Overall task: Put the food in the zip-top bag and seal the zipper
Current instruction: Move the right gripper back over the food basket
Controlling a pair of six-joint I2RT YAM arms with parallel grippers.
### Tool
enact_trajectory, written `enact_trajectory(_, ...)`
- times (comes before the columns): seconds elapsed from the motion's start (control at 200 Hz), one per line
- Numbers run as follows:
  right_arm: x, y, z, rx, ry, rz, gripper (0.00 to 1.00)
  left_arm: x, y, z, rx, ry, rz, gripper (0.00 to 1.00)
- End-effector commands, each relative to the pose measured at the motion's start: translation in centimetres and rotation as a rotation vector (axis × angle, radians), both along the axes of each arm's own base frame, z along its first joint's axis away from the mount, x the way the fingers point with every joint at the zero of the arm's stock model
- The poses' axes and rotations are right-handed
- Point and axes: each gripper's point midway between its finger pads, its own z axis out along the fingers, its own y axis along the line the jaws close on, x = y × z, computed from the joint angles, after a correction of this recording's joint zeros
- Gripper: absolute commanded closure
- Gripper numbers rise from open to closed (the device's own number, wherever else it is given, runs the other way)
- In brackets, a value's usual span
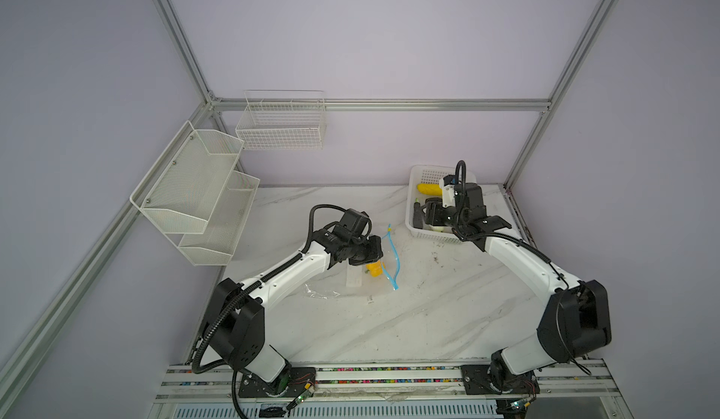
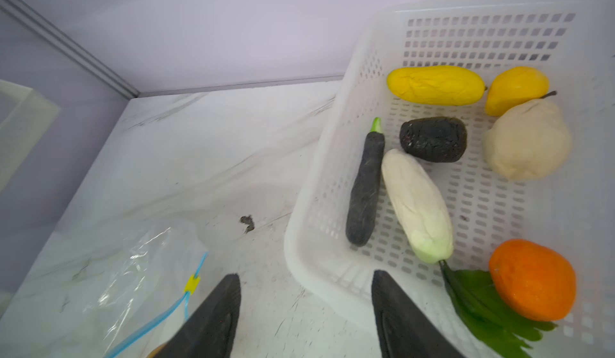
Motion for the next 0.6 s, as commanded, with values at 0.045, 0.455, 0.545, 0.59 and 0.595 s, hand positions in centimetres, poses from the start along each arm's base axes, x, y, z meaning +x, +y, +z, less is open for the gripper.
enact_trajectory(0.045, 4.4, -2.4, -3.0, -0.153, 0.026, -0.1, 0.34, 0.3, -0.6, 0.5, -0.028, -0.015, -0.034, 1.0)
enact_trajectory(0.455, 12.0, -4.1, -9.2, -0.301, 0.071, -0.165, 0.33, 0.6, -1.2, 0.5, -0.045, -0.002, -0.052, 1.0)
enact_trajectory(0.545, 13.0, -4.5, -9.7, -0.313, 0.072, -0.177, 0.33, 0.6, -1.2, 0.4, -0.04, -0.002, -0.05, 1.0)
enact_trajectory(0.59, 13.5, -4.9, -10.0, -0.323, 0.072, -0.188, 0.32, 0.5, -1.1, 0.2, -0.038, 0.004, -0.05, 1.0)
enact_trajectory(0.595, 13.5, -4.9, -10.0, -0.323, 0.072, -0.188, 0.32, 0.5, -1.2, 0.2, -0.038, 0.004, -0.051, 1.0)
